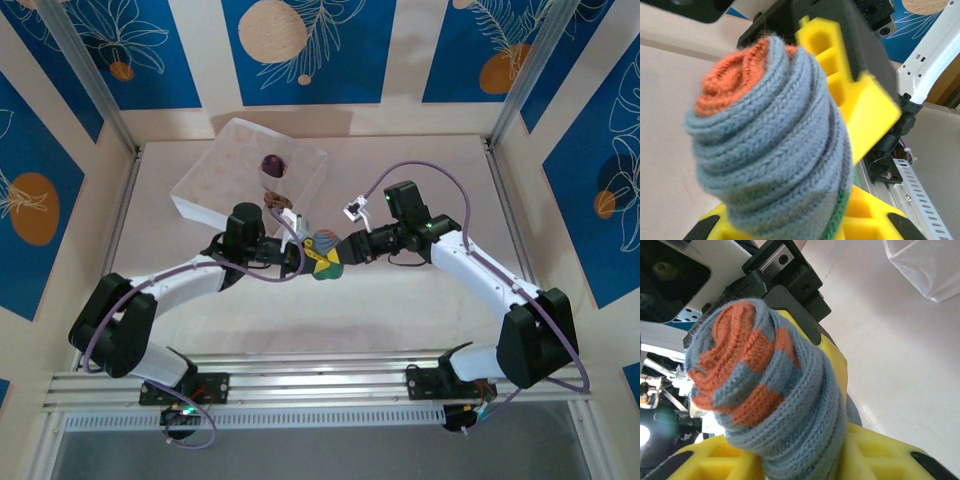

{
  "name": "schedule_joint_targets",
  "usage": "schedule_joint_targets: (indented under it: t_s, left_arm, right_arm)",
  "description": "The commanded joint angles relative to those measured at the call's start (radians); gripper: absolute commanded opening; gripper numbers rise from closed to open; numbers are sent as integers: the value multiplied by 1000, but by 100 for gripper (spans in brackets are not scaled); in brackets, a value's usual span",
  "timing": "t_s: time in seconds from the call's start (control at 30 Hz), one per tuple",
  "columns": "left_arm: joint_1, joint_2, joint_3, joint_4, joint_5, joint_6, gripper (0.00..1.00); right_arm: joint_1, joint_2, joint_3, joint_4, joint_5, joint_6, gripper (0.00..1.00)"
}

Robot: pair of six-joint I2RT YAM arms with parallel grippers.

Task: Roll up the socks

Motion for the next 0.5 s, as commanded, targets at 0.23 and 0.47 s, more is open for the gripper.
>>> schedule_joint_targets:
  t_s: [0.23,0.47]
  left_arm:
    - [109,-132,12,-207,-161,43,0]
    - [232,-334,-12,-481,-582,107,0]
  right_arm:
    - [-59,-7,82,-37,306,137,61]
    - [-7,200,299,-128,588,241,58]
